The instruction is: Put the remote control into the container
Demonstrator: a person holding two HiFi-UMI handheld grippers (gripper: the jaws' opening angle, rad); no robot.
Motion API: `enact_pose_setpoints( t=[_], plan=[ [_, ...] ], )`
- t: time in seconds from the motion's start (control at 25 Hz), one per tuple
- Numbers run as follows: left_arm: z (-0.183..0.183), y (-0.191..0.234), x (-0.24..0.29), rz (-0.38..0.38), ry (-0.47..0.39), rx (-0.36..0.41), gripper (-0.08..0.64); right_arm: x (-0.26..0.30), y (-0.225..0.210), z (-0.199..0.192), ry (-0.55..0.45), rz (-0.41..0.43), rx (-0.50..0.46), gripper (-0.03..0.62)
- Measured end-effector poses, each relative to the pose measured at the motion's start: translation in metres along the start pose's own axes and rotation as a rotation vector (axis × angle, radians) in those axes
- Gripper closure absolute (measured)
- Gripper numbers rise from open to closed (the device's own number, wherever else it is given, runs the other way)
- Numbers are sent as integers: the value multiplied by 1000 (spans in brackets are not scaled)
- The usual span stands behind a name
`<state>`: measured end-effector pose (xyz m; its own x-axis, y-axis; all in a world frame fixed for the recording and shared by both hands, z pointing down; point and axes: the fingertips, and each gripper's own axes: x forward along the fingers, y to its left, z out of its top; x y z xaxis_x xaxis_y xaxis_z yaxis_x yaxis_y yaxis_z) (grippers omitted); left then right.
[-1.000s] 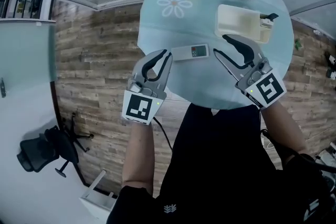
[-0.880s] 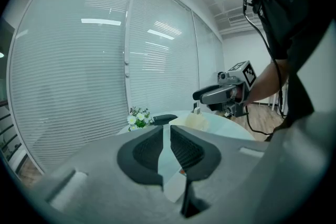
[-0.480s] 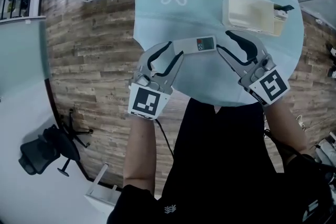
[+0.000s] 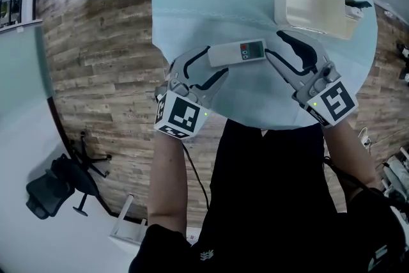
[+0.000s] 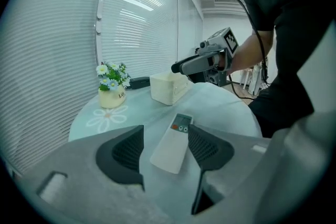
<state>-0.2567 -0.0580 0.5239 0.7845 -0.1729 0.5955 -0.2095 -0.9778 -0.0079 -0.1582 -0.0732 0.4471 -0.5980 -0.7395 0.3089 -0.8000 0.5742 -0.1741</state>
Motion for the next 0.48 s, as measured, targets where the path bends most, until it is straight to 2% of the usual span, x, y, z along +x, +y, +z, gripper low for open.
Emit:
enact_pose_setpoints(
  t=[0.2, 0.36, 0.48],
  plan=[
    [-15, 1, 12, -19, 14, 12, 298, 10, -6, -18, 21, 0, 14, 411],
    [-30, 0, 19, -47, 59, 55, 278, 16, -10, -33, 58, -4, 33, 410],
    [-38, 0, 27, -83, 92, 80, 268, 24, -10, -32, 44, 5, 45, 410]
  ],
)
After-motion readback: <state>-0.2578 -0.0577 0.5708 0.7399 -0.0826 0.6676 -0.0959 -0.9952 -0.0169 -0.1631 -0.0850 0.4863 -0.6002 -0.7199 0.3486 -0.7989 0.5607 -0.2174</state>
